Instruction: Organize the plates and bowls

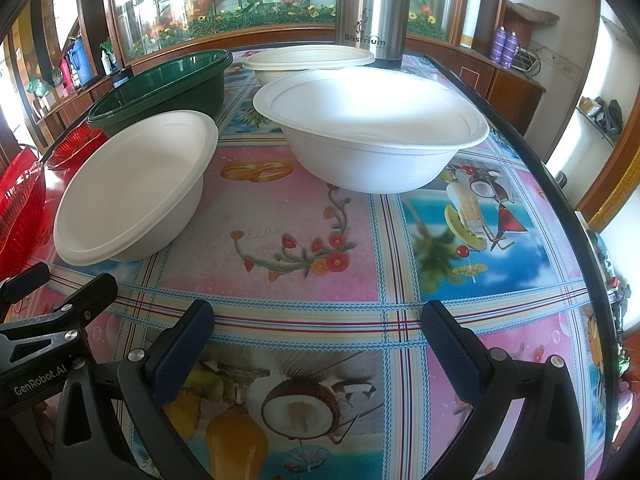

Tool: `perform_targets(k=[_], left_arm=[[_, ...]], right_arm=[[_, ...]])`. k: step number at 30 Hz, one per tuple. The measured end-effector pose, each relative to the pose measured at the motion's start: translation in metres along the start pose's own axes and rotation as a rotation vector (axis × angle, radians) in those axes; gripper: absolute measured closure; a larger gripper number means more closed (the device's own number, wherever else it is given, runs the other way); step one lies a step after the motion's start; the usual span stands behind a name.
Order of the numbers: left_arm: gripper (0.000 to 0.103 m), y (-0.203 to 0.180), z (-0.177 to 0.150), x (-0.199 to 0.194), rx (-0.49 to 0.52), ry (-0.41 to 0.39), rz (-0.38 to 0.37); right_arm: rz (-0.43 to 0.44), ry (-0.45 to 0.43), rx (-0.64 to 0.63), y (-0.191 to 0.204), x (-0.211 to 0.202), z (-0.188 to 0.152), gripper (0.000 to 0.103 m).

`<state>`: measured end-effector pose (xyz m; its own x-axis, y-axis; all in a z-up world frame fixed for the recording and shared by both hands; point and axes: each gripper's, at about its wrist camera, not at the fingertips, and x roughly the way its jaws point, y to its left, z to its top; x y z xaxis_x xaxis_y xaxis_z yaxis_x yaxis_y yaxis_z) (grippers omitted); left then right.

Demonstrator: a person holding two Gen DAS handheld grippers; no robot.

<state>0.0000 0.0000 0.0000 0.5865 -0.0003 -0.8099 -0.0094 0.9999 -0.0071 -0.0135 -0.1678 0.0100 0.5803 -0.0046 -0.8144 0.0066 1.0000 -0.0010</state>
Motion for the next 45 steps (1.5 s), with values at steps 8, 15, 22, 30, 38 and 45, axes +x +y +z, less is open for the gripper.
perform_targets(k=[8, 15, 22, 30, 38, 45], left_arm=[[0.000, 0.000, 0.000, 0.000, 0.000, 0.000, 0.000], [0.000, 0.000, 0.000, 0.000, 0.000, 0.000, 0.000], [0.000, 0.000, 0.000, 0.000, 0.000, 0.000, 0.000], [0.000, 0.000, -0.002, -0.002, 0.000, 0.009, 0.005], [0.002, -0.007, -0.023, -0.039, 0.064, -0.028, -0.013], [0.003, 0.023, -0.030, -0.088, 0.059, -0.110, 0.003]], right_arm=[[0.000, 0.000, 0.000, 0.000, 0.000, 0.000, 0.000], [0.000, 0.000, 0.000, 0.000, 0.000, 0.000, 0.000], [0.000, 0.000, 0.000, 0.000, 0.000, 0.000, 0.000], [0.006, 0.008, -0.008, -0.001, -0.001, -0.001, 0.000], [-0.001, -0.010, -0.063, -0.005, -0.032, -0.012, 0.000], [0.120, -0.095, -0.100, 0.011, -0.071, -0.006, 0.001]])
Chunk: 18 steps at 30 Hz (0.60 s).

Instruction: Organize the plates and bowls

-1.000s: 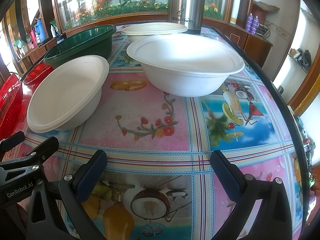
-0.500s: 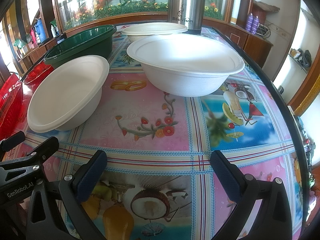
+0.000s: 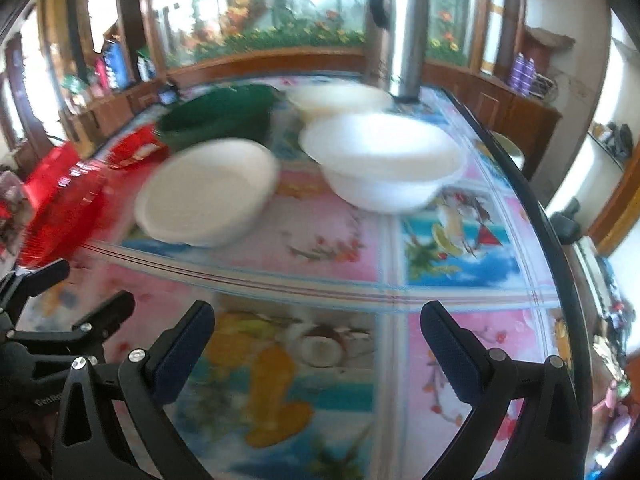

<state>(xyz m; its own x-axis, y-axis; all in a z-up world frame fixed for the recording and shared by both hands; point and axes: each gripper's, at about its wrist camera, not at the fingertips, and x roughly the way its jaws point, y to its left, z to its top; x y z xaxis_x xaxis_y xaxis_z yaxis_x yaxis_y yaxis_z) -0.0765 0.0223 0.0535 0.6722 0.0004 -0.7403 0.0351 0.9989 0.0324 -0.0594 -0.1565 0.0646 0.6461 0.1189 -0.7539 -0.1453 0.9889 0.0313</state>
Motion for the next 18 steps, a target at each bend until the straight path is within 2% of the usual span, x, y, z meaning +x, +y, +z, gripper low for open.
perform_targets(k=[4, 6, 9, 11, 16, 18], left_arm=[[0.003, 0.038, 0.003, -0.021, -0.010, -0.031, 0.050], [0.003, 0.066, 0.008, -0.029, -0.043, -0.048, 0.066], [0.003, 0.111, 0.014, -0.035, -0.086, -0.076, 0.160], [0.003, 0.139, 0.018, -0.034, -0.107, -0.071, 0.216], [0.003, 0.188, 0.024, -0.015, -0.176, -0.024, 0.211], [0.003, 0.202, 0.026, -0.004, -0.192, -0.008, 0.207]], right_arm=[[0.096, -0.023, -0.085, 0.038, -0.001, 0.020, 0.001], [0.149, -0.023, -0.124, 0.060, 0.004, 0.034, 0.005], [0.218, -0.025, -0.171, 0.095, 0.015, 0.055, 0.009], [0.246, -0.011, -0.191, 0.113, 0.024, 0.063, 0.016], [0.277, 0.050, -0.237, 0.154, 0.055, 0.086, 0.018], [0.273, 0.083, -0.252, 0.167, 0.069, 0.094, 0.024]])
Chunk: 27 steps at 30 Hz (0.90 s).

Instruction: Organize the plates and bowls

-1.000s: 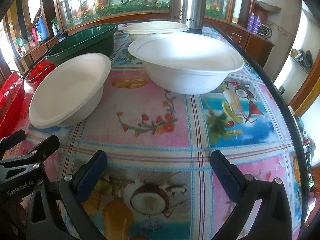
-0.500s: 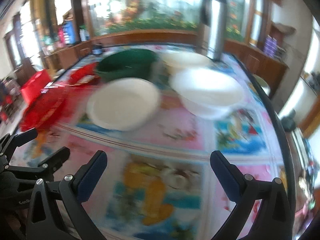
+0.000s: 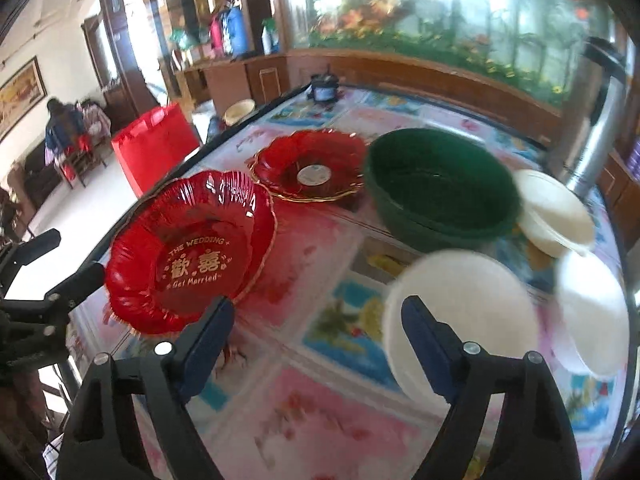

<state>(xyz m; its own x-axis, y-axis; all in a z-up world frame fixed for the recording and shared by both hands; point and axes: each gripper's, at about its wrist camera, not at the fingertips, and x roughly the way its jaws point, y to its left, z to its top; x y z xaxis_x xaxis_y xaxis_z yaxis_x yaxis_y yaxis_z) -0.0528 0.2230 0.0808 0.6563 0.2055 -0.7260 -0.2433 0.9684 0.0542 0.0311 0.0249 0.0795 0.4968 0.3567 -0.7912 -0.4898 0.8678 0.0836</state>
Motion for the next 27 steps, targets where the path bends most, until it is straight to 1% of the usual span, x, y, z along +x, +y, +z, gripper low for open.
perform_targets(k=[1, 2, 5, 7, 9, 10, 11, 12, 13, 14, 15, 17, 19, 22, 27], left_arm=[[0.003, 0.004, 0.002, 0.006, -0.004, 0.011, 0.006], [0.003, 0.008, 0.005, 0.013, -0.011, 0.021, 0.010], [0.003, 0.019, 0.010, 0.026, -0.037, 0.029, -0.010], [0.003, 0.023, 0.014, 0.036, -0.043, 0.067, -0.007], [0.003, 0.026, 0.015, 0.047, -0.037, 0.088, -0.025], [0.003, 0.026, 0.016, 0.052, -0.033, 0.111, -0.026], [0.011, 0.026, 0.015, 0.059, -0.033, 0.144, -0.025], [0.028, 0.027, 0.014, 0.065, -0.040, 0.170, -0.039], [0.037, 0.027, 0.013, 0.071, -0.047, 0.200, -0.056], [0.051, 0.028, 0.011, 0.078, -0.052, 0.235, -0.067], [0.066, 0.029, 0.009, 0.084, -0.057, 0.253, -0.054], [0.083, 0.032, 0.005, 0.093, -0.066, 0.277, -0.030], [0.084, 0.035, 0.004, 0.094, -0.087, 0.281, -0.066], [0.084, 0.033, 0.005, 0.094, -0.079, 0.280, -0.054], [0.084, 0.039, 0.005, 0.094, -0.100, 0.294, -0.061]], right_arm=[[0.008, 0.013, 0.001, 0.002, 0.005, 0.005, 0.030], [0.020, 0.029, 0.003, 0.004, 0.012, 0.010, 0.035], [0.024, 0.087, -0.029, 0.012, 0.031, 0.020, 0.035], [0.016, 0.104, -0.044, 0.016, 0.039, 0.023, 0.035], [0.033, 0.125, -0.049, 0.018, 0.047, 0.028, 0.043], [0.042, 0.137, -0.052, 0.019, 0.050, 0.030, 0.056], [0.050, 0.145, -0.054, 0.020, 0.053, 0.032, 0.069], [0.056, 0.155, -0.058, 0.020, 0.056, 0.034, 0.072], [0.057, 0.163, -0.067, 0.022, 0.059, 0.035, 0.074], [0.056, 0.169, -0.077, 0.023, 0.062, 0.034, 0.075], [0.057, 0.171, -0.080, 0.023, 0.063, 0.035, 0.075], [0.071, 0.175, -0.091, 0.026, 0.062, 0.034, 0.079], [0.076, 0.173, -0.107, 0.030, 0.060, 0.033, 0.080], [0.035, 0.167, -0.160, 0.040, 0.060, 0.033, 0.080], [0.006, 0.146, -0.194, 0.048, 0.057, 0.029, 0.080]])
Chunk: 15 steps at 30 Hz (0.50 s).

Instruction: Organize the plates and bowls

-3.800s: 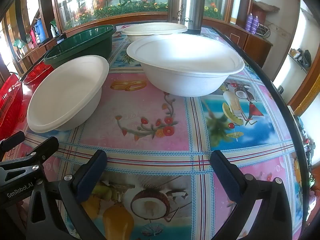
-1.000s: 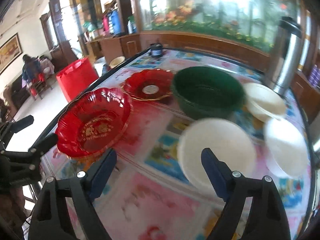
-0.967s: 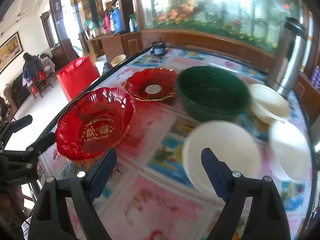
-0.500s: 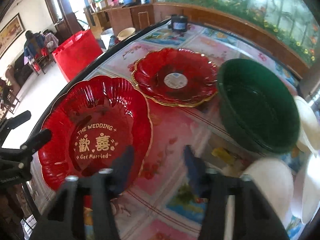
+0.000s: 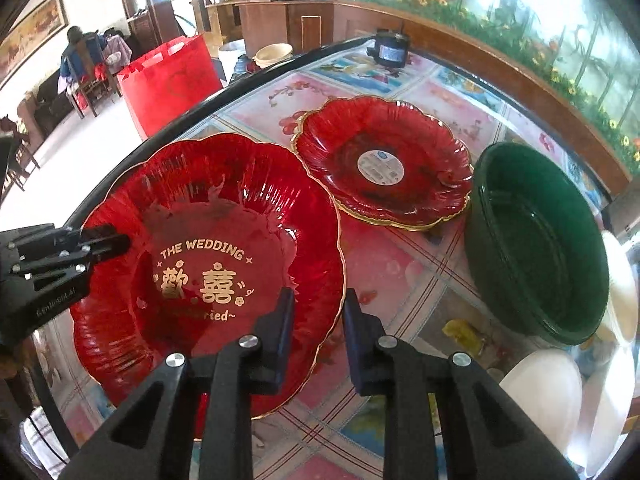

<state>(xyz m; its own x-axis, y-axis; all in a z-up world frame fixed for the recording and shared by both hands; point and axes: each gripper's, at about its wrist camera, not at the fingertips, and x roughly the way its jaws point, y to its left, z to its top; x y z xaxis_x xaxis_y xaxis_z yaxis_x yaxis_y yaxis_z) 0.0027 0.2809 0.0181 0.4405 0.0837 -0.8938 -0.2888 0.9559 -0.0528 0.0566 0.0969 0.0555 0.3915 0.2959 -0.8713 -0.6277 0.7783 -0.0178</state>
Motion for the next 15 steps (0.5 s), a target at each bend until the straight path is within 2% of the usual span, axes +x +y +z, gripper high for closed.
perform_targets(k=[7, 12, 15], left_arm=[[0.084, 0.003, -0.003, -0.002, 0.001, -0.001, 0.001], [0.084, 0.006, -0.009, -0.019, 0.001, -0.027, -0.006], [0.084, 0.006, -0.014, -0.031, 0.006, -0.053, -0.007]], right_arm=[[-0.053, -0.024, -0.017, 0.013, 0.000, -0.006, 0.077], [-0.086, -0.079, -0.023, 0.023, -0.019, -0.013, 0.077], [-0.104, -0.110, -0.033, 0.031, -0.033, -0.017, 0.072]])
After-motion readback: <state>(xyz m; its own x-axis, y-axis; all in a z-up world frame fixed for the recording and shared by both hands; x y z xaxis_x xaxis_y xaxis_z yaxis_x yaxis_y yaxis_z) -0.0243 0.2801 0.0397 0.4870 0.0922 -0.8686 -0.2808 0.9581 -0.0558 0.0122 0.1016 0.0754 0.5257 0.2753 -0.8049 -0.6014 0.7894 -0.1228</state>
